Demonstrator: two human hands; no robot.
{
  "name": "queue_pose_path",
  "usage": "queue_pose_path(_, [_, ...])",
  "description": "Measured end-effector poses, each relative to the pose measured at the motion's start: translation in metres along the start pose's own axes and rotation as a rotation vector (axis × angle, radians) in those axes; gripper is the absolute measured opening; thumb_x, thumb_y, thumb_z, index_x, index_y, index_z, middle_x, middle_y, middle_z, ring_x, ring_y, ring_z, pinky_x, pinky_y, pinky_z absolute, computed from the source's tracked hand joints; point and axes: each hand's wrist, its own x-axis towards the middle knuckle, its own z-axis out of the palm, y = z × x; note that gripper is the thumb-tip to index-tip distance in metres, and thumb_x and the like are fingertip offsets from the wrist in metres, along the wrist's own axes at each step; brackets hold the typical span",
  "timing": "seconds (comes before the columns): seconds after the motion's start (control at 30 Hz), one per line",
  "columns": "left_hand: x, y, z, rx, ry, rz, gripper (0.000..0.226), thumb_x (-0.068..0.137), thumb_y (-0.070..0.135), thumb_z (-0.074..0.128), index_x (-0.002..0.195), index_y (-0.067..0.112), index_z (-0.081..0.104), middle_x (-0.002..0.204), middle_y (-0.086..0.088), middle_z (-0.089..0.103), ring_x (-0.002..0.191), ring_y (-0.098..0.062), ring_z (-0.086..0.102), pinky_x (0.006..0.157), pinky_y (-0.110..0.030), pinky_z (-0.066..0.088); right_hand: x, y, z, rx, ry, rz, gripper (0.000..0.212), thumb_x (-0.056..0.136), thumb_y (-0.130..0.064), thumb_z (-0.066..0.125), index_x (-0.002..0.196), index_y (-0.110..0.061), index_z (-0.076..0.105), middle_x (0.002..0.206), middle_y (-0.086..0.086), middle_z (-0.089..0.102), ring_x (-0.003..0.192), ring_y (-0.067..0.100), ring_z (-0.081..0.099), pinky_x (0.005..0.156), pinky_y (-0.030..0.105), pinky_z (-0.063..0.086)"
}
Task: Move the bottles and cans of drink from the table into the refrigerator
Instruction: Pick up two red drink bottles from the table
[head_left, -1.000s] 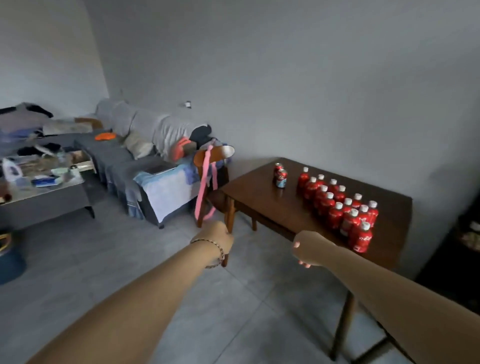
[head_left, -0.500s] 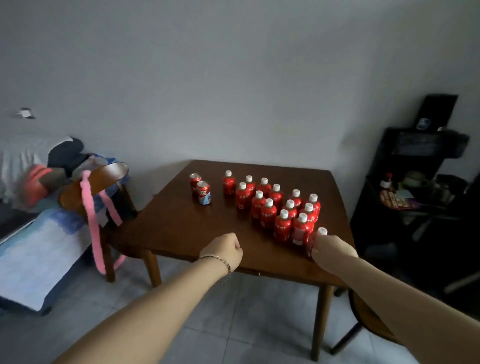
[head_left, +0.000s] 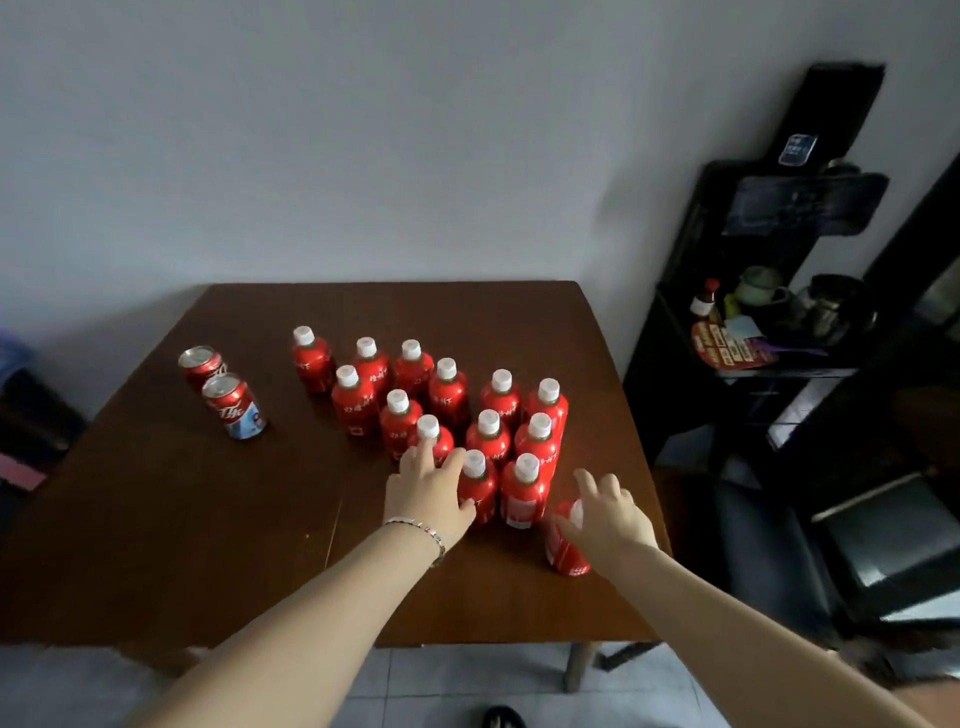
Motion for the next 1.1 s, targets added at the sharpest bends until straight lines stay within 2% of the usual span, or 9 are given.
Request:
queue_pose_path(0.27, [0.093,-0.027,0.026,0.174,-0.113,-0.007,0.088,0.076,0.072,0.047,0.145,0.027,0.017,0.152,-0.011,0.000,0.138,-0.035,0.013,0.110,-0.044,0.026,0.065,-0.010,0.027,-0.049,-0.065,-0.211,0.079,0.091,-0.062,0.036,0.151,-0.028,-0.002,0.128,-0.004,0.054,0.119,0.017,0.050,0.088,0.028,0.048])
queue_pose_path(0.37, [0.115,-0.038,0.027,0.195,-0.221,0.029,0.097,0.070,0.079,0.046,0.145,0.027,0.015,0.152,-0.011,0.008,0.136,-0.032,0.021,0.108,-0.042,0.027,0.082,-0.021,0.019,-0.123,-0.147,-0.303,0.089,0.087,-0.065,0.040,0.150,-0.027,-0.010,0.111,0.002,0.064,0.103,0.020,0.060,0.079,0.031,0.052])
queue_pose_path(0.6, [0.129,-0.041,0.033,0.280,-0.278,0.252,0.087,0.070,0.078,0.045,0.138,0.026,0.029,0.135,-0.007,0.029,0.121,-0.029,0.031,0.101,-0.036,0.033,0.099,-0.035,0.013,-0.115,-0.256,-0.235,0.070,0.091,-0.061,0.038,0.145,-0.020,0.021,0.114,0.005,0.065,0.105,0.024,0.062,0.083,0.033,0.051])
queue_pose_path(0.67, [0.125,-0.041,0.041,0.324,-0.209,0.339,0.081,0.070,0.078,0.047,0.133,0.027,0.041,0.129,-0.007,0.039,0.115,-0.030,0.038,0.092,-0.037,0.041,0.103,-0.037,0.013,-0.130,-0.260,-0.198,0.068,0.093,-0.060,0.035,0.145,-0.018,0.021,0.114,0.005,0.065,0.105,0.024,0.062,0.083,0.032,0.050])
queue_pose_path(0.73, [0.126,-0.044,0.048,0.347,-0.122,0.427,0.072,0.059,0.081,0.053,0.107,0.028,0.064,0.101,-0.004,0.057,0.091,-0.027,0.053,0.066,-0.033,0.050,0.105,-0.037,0.015,-0.136,-0.254,-0.170,0.068,0.094,-0.059,0.033,0.146,-0.016,0.021,0.111,0.005,0.066,0.102,0.023,0.063,0.081,0.031,0.050])
queue_pose_path(0.8, [0.132,-0.050,0.058,0.305,-0.043,0.566,0.063,0.054,0.079,0.050,0.084,0.028,0.069,0.077,0.001,0.059,0.071,-0.022,0.057,0.049,-0.027,0.047,0.105,-0.037,0.019,-0.129,-0.228,-0.152,0.065,0.095,-0.058,0.032,0.144,-0.016,0.024,0.106,0.004,0.068,0.096,0.022,0.065,0.074,0.029,0.049])
queue_pose_path(0.87, [0.137,-0.052,0.064,0.284,-0.037,0.700,0.056,0.058,0.075,0.045,0.079,0.028,0.067,0.069,0.003,0.059,0.070,-0.021,0.059,0.044,-0.025,0.045,0.104,-0.038,0.023,-0.161,-0.192,-0.149,0.063,0.096,-0.057,0.031,0.142,-0.015,0.025,0.102,0.004,0.068,0.094,0.022,0.066,0.068,0.028,0.045])
queue_pose_path(1.0, [0.144,-0.051,0.074,0.235,-0.067,0.943,0.050,0.047,0.065,0.072,0.078,0.027,0.067,0.058,0.008,0.057,0.062,-0.013,0.059,0.035,-0.017,0.038,0.103,-0.042,0.026,-0.263,-0.170,-0.141,0.066,0.096,-0.058,0.027,0.144,-0.014,0.022,0.101,0.004,0.069,0.091,0.021,0.067,0.064,0.027,0.043])
queue_pose_path(1.1, [0.148,-0.056,0.081,0.152,-0.008,1.007,0.049,0.049,0.062,0.074,0.078,0.024,0.066,0.055,0.008,0.056,0.057,-0.011,0.056,0.034,-0.015,0.036,0.103,-0.044,0.023,-0.345,-0.188,-0.154,0.067,0.095,-0.060,0.026,0.143,-0.014,0.023,0.099,0.003,0.070,0.088,0.021,0.067,0.049,0.023,0.033])
